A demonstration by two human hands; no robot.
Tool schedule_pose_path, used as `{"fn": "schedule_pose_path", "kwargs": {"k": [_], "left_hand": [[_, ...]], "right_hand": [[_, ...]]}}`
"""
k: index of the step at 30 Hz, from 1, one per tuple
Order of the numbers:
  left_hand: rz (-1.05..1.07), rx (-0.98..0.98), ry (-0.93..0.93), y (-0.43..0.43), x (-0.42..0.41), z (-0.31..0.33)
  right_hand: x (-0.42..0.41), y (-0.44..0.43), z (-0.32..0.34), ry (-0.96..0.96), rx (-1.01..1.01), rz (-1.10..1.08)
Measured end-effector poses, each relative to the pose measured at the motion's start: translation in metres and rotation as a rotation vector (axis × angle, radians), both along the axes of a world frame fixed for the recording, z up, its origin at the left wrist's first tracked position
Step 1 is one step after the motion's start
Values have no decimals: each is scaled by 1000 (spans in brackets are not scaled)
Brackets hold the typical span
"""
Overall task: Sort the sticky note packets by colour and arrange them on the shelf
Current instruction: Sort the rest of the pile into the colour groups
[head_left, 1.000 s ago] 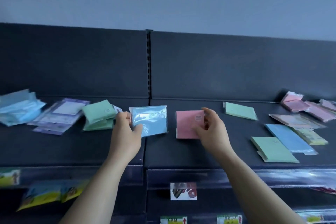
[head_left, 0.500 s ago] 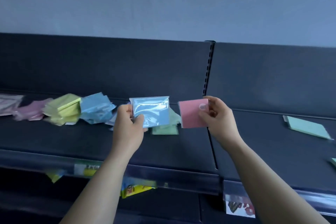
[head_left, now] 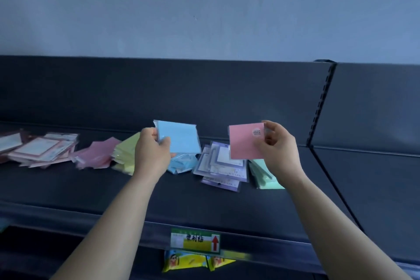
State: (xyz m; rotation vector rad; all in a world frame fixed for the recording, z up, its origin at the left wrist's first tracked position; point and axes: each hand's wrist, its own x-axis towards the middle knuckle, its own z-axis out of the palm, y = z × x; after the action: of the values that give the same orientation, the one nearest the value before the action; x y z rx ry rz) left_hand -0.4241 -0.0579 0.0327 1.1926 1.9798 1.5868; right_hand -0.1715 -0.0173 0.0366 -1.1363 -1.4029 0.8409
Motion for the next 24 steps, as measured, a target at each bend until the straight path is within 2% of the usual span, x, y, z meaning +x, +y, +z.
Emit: {"fn": "schedule_pose_path", "kwargs": {"k": [7,16,20,24], "left_hand": [[60,-154,278,25,-29,-11],[172,-187,582,24,-25,-17],[183,-128,582,9,-33,-12],[14,-33,394,-9,-29,-6]], "right_hand": [[-17,19,-5,-49,-63,37],[-28,36,-7,-49,-45,107],[-44,40,-5,-54,-10,187],[-82,33,6,-26,14,287]]}}
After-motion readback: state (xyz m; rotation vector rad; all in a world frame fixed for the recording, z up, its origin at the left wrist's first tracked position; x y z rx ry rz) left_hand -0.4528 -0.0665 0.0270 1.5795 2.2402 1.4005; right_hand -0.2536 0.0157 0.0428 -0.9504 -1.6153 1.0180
